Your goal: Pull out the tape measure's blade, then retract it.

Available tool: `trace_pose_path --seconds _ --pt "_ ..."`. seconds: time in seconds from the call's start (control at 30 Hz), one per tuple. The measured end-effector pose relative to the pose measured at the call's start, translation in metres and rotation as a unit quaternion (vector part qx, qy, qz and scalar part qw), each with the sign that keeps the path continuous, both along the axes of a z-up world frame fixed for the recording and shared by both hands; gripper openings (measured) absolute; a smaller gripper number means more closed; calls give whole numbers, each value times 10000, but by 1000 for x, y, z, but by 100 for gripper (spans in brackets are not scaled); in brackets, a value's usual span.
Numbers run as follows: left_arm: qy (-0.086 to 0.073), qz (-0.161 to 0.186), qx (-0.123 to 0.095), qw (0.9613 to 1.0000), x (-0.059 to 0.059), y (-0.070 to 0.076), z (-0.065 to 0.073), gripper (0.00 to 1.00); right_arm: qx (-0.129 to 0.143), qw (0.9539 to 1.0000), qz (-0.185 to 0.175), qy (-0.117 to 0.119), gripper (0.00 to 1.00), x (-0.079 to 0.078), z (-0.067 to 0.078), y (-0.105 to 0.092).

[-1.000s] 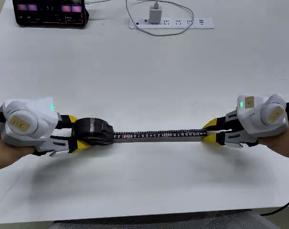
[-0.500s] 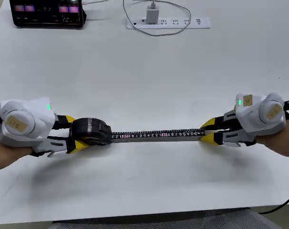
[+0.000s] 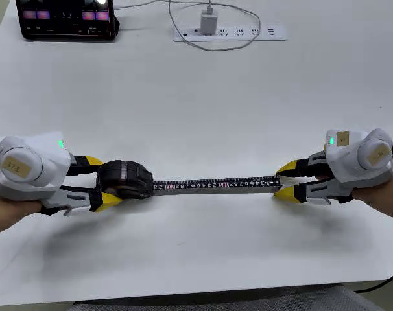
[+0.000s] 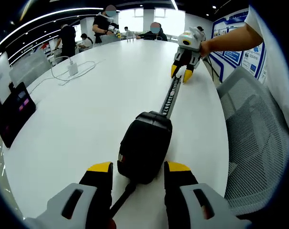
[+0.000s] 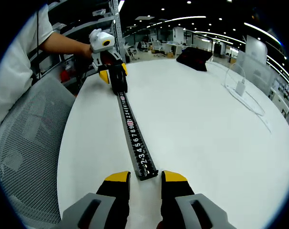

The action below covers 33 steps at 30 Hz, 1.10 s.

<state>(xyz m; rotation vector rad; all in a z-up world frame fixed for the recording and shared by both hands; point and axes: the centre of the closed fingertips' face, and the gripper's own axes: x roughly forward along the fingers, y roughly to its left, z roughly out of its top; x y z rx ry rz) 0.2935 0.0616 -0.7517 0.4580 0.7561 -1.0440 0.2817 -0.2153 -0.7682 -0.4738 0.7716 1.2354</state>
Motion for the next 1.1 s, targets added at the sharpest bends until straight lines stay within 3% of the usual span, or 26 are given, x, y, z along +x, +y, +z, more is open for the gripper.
trace_pose_path --seconds 0.7,1.1 --pt "-31 491 -300 9983 0 4 15 50 157 9993 -333 -88 36 4 15 5" --pt "-58 998 -521 9936 -6 16 25 63 297 9961 -814 -176 53 6 27 2"
